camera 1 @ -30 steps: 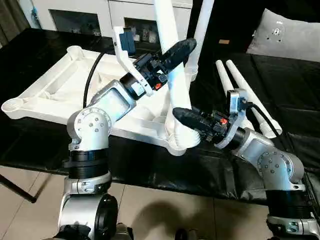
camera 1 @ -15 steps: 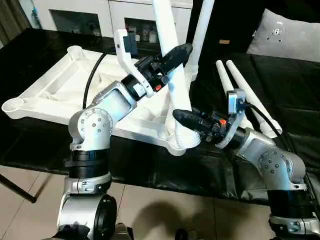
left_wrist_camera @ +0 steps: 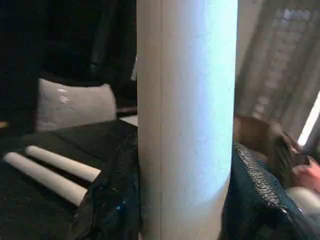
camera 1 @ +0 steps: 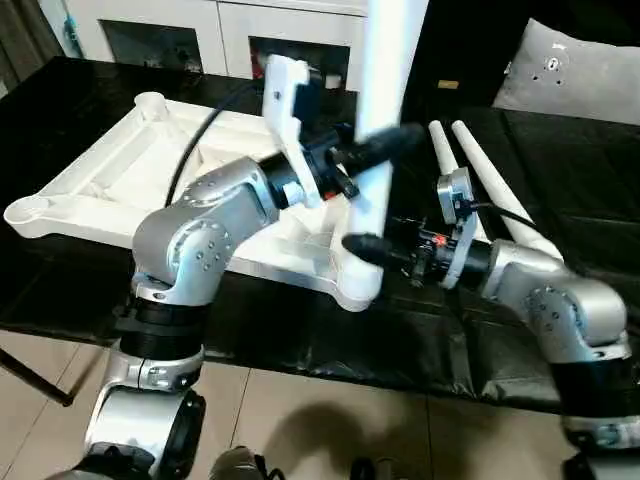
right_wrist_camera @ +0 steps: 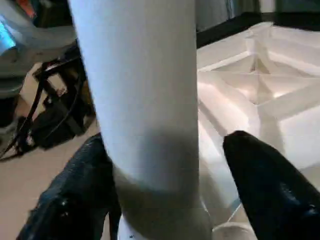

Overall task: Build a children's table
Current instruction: Pick table leg

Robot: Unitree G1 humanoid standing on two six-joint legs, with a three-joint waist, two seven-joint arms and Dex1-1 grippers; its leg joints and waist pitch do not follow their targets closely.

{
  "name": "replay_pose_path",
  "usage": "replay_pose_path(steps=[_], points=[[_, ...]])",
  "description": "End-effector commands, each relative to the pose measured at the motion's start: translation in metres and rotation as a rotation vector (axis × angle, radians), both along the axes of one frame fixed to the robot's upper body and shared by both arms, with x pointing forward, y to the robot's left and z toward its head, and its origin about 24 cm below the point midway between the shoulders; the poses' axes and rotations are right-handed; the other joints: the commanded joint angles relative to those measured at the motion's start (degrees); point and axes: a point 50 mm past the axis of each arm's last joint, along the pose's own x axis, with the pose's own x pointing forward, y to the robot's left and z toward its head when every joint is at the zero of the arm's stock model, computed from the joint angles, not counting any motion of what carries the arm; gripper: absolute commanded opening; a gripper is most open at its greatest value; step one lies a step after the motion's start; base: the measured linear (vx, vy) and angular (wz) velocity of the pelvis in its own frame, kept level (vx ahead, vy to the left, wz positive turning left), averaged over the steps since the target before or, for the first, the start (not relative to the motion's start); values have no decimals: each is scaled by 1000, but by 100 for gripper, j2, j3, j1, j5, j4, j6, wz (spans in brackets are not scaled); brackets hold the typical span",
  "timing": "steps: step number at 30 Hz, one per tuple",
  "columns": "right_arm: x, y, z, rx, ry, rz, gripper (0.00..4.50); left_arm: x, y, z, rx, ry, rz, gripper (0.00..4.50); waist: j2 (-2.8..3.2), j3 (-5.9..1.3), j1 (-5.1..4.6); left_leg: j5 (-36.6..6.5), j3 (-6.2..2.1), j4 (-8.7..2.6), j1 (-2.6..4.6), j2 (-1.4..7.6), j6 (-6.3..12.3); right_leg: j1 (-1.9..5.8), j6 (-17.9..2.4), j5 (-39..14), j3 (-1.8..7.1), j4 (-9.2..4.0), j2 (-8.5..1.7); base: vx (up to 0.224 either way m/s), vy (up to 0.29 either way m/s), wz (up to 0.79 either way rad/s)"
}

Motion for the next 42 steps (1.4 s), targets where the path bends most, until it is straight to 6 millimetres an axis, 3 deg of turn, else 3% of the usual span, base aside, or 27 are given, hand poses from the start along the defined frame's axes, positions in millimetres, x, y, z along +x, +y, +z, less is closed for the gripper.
replay_pose_path(steps=[1, 8, 9, 13, 14, 19, 25, 28, 36, 42], points=[[-1, 0, 5, -38, -31, 65, 347, -7, -7, 6, 14, -26, -76, 178, -81, -546, 15, -852, -1, -333, 67, 104, 107, 373, -682, -1868, 241, -444, -383, 0, 0, 0], [-3, 1, 4, -57, -18, 145, 347, -15, -12, 12, -9, -42, -169, 178, -102, -537, 12, -900, -4, -323, 64, 102, 124, 368, -669, -2091, 231, -464, -390, 0, 0, 0], [-4, 1, 3, -56, -14, 159, 320, -15, -12, 13, -12, -46, -180, 178, -99, -536, 8, -899, -2, -319, 67, 104, 136, 359, -674, -2079, 232, -465, -382, 0, 0, 0], [-5, 1, 2, -51, 1, 182, 310, -17, -13, 14, -4, -57, -203, 178, -99, -535, 0, -900, -6, -321, 72, 109, 149, 357, -687, -2056, 231, -457, -379, 0, 0, 0], [-6, 0, 1, -51, 9, 190, 278, -17, -12, 14, 1, -59, -204, 178, -88, -533, 8, -884, -7, -323, 72, 110, 145, 355, -690, -2049, 235, -459, -385, 0, 0, 0], [-7, -1, 0, -42, 17, 193, 234, -16, -11, 13, 3, -58, -206, 178, -75, -538, 6, -919, -8, -321, 73, 109, 125, 360, -704, -2030, 232, -462, -380, 0, 0, 0], [-5, -1, -2, -41, 16, 169, 208, -16, -12, 12, 23, -68, -208, 178, -73, -547, 8, -901, -11, -319, 76, 111, 118, 363, -766, -1912, 231, -442, -379, 0, 0, 0], [-5, 1, -5, -33, 20, 142, 205, -17, -13, 13, -7, -55, -216, 248, -65, -541, 6, -923, -7, -318, 75, 108, 113, 362, -773, -1934, 231, -453, -378, 0, 0, 0], [-2, 12, -11, -17, 24, 36, 200, -35, -30, 22, -166, -30, -344, 299, -59, -551, 14, -938, -14, -325, 69, 117, 86, 366, -862, -1845, 225, -444, -386, 0, 0, 0], [3, 21, -17, -10, 7, -35, 199, -44, -47, 21, -254, 16, -398, 341, -28, -533, 11, -1052, -18, -328, 71, 107, 62, 358, -747, -2030, 224, -476, -379, 0, 0, 0]])
